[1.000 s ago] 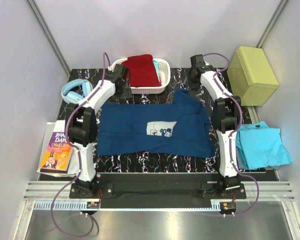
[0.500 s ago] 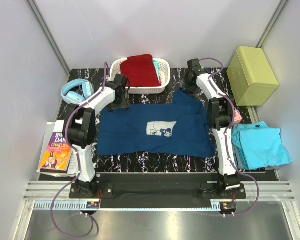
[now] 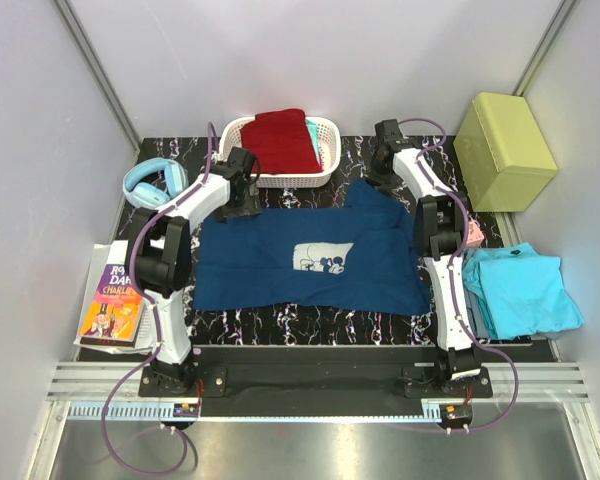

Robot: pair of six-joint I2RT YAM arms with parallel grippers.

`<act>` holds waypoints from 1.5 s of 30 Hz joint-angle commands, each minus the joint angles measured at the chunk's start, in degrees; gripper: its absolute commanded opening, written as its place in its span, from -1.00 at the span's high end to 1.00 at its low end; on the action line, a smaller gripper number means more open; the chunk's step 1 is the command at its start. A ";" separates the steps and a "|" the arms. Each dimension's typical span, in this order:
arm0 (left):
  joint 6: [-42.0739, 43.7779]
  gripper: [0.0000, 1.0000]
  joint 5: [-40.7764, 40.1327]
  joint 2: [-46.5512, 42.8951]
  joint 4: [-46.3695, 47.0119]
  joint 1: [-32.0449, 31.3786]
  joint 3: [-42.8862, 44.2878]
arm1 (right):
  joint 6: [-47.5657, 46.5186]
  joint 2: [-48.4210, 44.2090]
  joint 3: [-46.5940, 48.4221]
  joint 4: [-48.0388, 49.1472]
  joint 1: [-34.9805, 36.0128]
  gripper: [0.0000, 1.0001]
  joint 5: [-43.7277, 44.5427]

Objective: Fold and stack the t-shirts
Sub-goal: Grap the side of the flattened tshirt furthest away from the robot with both arms

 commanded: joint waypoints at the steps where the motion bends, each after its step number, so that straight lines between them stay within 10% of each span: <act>1: -0.58 -0.50 -2.13 -1.10 1.75 0.62 -0.27 | 0.03 -0.60 -0.90 -1.47 -0.37 1.00 0.88; 45: -1.73 -0.49 -2.22 5.84 0.16 6.69 5.79 | -2.26 -24.42 -13.29 0.11 0.51 1.00 4.39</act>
